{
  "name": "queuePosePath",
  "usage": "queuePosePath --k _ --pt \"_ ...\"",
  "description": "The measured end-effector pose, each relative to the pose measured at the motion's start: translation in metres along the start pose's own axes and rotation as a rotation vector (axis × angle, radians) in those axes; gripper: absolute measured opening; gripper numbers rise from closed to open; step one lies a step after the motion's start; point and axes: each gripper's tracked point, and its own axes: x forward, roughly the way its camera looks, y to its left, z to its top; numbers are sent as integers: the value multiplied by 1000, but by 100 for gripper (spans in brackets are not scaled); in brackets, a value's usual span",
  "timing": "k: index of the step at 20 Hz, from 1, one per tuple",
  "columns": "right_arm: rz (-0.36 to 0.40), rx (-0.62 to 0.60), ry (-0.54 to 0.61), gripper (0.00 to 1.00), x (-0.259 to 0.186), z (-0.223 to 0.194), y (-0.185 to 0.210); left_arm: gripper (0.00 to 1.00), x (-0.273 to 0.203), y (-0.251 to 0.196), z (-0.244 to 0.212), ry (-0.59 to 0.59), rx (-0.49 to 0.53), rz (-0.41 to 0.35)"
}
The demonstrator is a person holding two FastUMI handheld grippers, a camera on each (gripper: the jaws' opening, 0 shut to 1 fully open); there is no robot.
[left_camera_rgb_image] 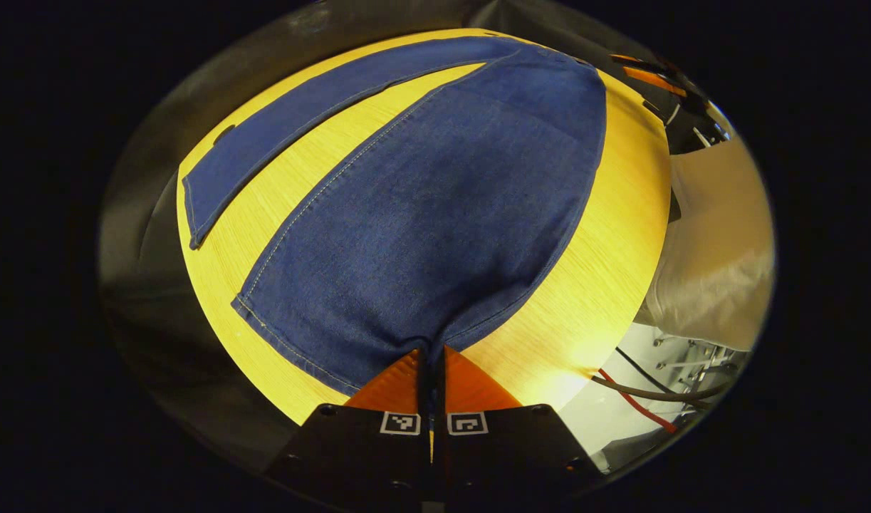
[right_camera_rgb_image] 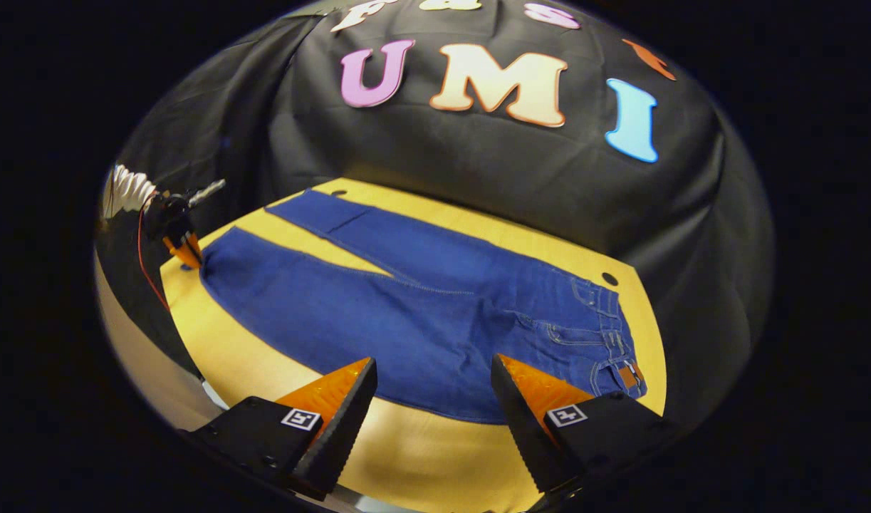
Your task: Grasp the waist and the cuffs of the jeans and fold them to make the two legs overlap; first hold the waist and fold one-third of the jeans toward the cuffs, then hold the cuffs and fold the remaining one-third in the same direction to finish folding.
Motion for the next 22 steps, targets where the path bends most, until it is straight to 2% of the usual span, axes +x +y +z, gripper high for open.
queuePosePath --k 5,9,12,17,19,21,22 --pt "133 -197 238 100 26 -51 -31 0 1 -1 0 28 -6 4" --pt "195 -351 377 99 40 -88 -64 0 2 0 -1 69 -9 14" --pt "228 -347 441 100 48 -105 -73 0 2 1 -1 95 -21 18" --pt "319 -270 494 97 53 -114 -72 0 2 1 -1 129 -25 21" --pt "314 -258 495 89 54 -112 -73 0 2 1 -1 142 -25 19" --pt "316 -271 493 93 53 -111 -72 0 3 1 -1 153 -33 19" --pt "324 -284 489 87 55 -108 -72 0 3 2 -2 155 -35 19"
